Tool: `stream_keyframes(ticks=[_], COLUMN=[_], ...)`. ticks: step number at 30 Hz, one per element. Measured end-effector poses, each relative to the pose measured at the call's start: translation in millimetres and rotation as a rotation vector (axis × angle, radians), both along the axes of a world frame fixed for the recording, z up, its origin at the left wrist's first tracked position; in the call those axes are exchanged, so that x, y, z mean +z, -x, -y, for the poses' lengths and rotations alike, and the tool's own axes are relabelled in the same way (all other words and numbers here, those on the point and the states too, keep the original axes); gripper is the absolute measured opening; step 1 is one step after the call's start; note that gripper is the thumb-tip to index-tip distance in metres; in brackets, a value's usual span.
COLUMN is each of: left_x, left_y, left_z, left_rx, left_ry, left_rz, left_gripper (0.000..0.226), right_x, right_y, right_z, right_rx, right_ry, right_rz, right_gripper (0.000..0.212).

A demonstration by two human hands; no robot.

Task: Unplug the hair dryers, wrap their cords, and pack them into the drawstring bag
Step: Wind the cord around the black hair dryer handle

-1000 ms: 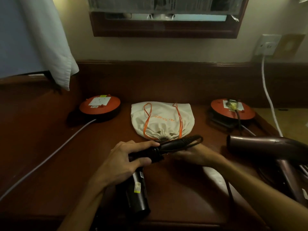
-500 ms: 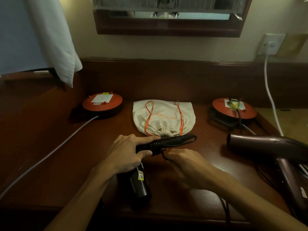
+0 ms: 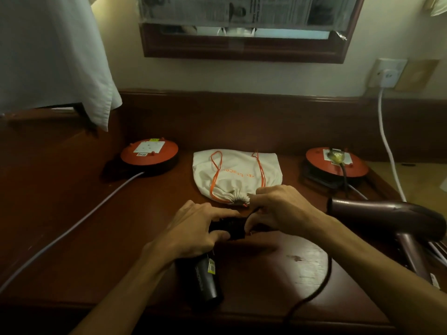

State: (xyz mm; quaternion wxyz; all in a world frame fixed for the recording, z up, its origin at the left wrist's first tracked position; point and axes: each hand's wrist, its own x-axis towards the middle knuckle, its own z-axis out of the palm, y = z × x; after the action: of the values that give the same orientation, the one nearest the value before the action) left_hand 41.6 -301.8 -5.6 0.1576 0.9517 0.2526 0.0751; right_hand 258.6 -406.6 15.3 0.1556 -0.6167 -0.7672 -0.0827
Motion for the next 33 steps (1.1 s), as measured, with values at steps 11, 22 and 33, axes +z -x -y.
stream_keyframes(ticks=[11, 22, 33], left_x=[-10, -15, -4], left_y=[1, 23, 18], left_z=[-3, 0, 1], left_rx=[-0.004, -0.061, -0.218], left_ry=[0.013, 0.195, -0.131], left_rz=[0.079, 0.4, -0.027], left_gripper=[0.068, 0.057, 0.089], right_x=[9, -14, -7], right_y=[-25, -15, -10], right_z=[-43, -45, -48], right_rx=[0.076, 0.024, -0.14], right_ry=[0.731, 0.851, 0.904], right_rz=[-0.624, -0.867, -0.886], right_gripper=[0.012, 0.023, 0.03])
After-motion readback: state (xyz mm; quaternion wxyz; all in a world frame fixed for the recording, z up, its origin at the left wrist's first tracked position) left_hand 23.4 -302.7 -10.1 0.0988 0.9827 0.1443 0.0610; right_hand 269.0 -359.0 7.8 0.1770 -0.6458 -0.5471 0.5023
